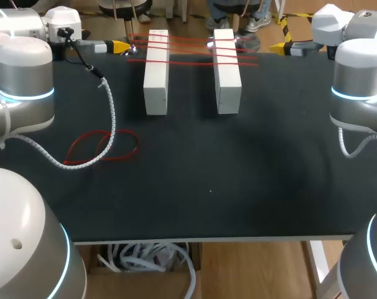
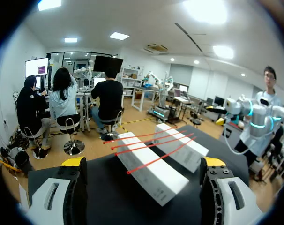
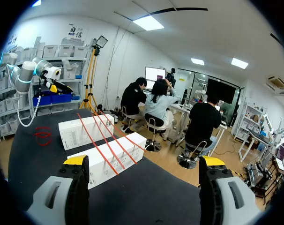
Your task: Grab the tape and strap the tape.
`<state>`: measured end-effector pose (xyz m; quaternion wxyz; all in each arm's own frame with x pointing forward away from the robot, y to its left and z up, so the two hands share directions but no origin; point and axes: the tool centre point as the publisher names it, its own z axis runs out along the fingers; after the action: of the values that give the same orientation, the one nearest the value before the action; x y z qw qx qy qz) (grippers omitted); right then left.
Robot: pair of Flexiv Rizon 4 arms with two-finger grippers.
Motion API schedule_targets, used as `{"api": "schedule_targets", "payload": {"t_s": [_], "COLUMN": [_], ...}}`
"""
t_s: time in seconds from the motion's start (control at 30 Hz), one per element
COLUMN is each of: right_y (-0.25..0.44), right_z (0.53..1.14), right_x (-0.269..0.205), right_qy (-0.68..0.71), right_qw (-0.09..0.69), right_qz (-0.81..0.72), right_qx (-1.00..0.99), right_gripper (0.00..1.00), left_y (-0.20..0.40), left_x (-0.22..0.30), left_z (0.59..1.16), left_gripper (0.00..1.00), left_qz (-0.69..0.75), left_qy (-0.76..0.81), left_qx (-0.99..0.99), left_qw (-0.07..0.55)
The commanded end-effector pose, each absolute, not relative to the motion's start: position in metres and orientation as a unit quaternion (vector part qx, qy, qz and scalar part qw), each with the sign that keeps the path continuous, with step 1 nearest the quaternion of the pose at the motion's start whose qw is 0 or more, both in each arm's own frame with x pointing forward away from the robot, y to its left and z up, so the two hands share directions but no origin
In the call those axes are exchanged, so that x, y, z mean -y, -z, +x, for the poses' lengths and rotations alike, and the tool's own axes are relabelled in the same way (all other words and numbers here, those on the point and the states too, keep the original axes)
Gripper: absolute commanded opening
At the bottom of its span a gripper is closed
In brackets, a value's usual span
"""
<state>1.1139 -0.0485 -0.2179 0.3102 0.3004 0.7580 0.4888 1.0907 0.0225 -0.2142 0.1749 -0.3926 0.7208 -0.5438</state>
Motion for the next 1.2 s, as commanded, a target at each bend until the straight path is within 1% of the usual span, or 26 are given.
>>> {"api": "schedule_targets", "payload": {"t_s": [0.03,0.6,0.7,0.93,1.2], "right_y": [0.218,0.218,0.218,0.218,0.218], "right_z": [1.114,1.114,1.114,1.114,1.114], "right_x": [0.049,0.049,0.049,0.049,0.049], "right_qy": [-0.489,-0.489,-0.489,-0.489,-0.489], "right_qw": [0.309,0.309,0.309,0.309,0.309], "right_qz": [0.300,0.300,0.300,0.300,0.300], "right_qx": [-0.759,-0.759,-0.759,-0.759,-0.759], "right_gripper": [1.00,1.00,1.00,1.00,1.00], "left_y": [0.217,0.217,0.219,0.228,0.241], "left_x": [-0.022,-0.022,-0.024,-0.031,-0.023], "left_z": [1.091,1.091,1.091,1.100,1.117], "left_gripper": [1.00,1.00,1.00,1.00,1.00], "left_qz": [-0.391,-0.391,-0.354,-0.254,-0.125], "left_qy": [0.547,0.547,0.553,0.559,0.550], "left_qx": [-0.719,-0.719,-0.736,-0.782,-0.820], "left_qw": [0.177,0.177,0.166,0.110,0.093]}}
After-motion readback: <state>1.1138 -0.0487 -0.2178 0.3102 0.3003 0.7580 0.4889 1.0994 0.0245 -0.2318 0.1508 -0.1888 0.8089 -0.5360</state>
